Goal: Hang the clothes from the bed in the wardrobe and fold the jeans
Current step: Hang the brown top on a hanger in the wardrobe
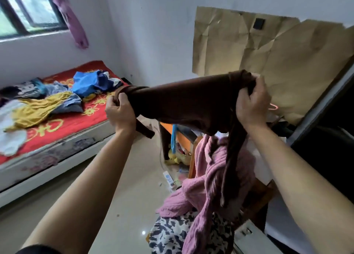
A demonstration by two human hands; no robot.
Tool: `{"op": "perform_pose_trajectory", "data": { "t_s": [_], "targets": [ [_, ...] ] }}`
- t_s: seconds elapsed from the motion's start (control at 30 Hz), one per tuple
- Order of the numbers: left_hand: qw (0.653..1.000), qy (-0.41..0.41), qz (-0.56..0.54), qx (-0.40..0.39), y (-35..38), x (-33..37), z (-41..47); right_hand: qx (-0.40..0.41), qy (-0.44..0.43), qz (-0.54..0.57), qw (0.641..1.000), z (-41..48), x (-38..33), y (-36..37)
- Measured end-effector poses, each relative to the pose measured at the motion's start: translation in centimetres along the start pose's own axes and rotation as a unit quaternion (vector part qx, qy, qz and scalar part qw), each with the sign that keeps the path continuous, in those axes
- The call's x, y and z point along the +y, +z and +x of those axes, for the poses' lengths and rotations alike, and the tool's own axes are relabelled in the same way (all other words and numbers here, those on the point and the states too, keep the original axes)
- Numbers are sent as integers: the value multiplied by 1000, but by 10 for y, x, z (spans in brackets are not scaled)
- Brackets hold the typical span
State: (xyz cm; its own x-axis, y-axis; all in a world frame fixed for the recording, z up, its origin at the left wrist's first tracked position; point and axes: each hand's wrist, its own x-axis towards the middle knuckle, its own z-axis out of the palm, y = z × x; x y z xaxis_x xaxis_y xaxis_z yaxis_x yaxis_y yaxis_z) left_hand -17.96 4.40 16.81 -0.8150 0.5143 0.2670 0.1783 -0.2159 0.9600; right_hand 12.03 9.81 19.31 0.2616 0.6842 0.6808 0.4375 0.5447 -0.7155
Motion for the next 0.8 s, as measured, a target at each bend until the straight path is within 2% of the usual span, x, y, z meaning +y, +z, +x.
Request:
{"op": "perform_pose_trajectory", "data": {
  "t_s": [0.07,0.13,0.2,0.23,0.3,0.33,0.4,0.47,0.57,0.63,0.73,0.8],
  "targets": [
    [999,0,-14,50,-26,21,13,16,-48,55,997,7,-34,15],
    [995,-7,-17,94,-56,32,22,-22,-96,46,994,5,-51,31],
    [990,-41,-51,122,-93,35,25,-141,-97,8,985,-9,-50,51],
    [987,-79,-90,109,-113,34,26,-221,-80,-6,972,-21,-43,62],
    [973,-151,-168,49,-157,28,20,-379,-57,-25,923,-59,-27,84],
    [970,-171,-170,38,-180,23,14,-442,-55,-35,895,-82,-20,94],
    [966,-202,-134,85,-224,11,-3,-524,-52,-45,849,-133,-13,110],
    [954,-236,-88,160,-258,6,-25,-551,-43,-48,832,-175,-13,122],
    [943,-244,-51,221,-302,13,-49,-545,-35,-35,837,-220,-31,144],
    [940,-268,-61,201,-328,24,-59,-525,-34,-48,849,-241,-49,157],
    [944,-281,-106,140,-349,53,-68,-508,-76,-117,850,-277,-75,162],
    [946,-263,-149,117,-352,72,-66,-513,-47,-97,852,-306,-96,157]
  ]
}}
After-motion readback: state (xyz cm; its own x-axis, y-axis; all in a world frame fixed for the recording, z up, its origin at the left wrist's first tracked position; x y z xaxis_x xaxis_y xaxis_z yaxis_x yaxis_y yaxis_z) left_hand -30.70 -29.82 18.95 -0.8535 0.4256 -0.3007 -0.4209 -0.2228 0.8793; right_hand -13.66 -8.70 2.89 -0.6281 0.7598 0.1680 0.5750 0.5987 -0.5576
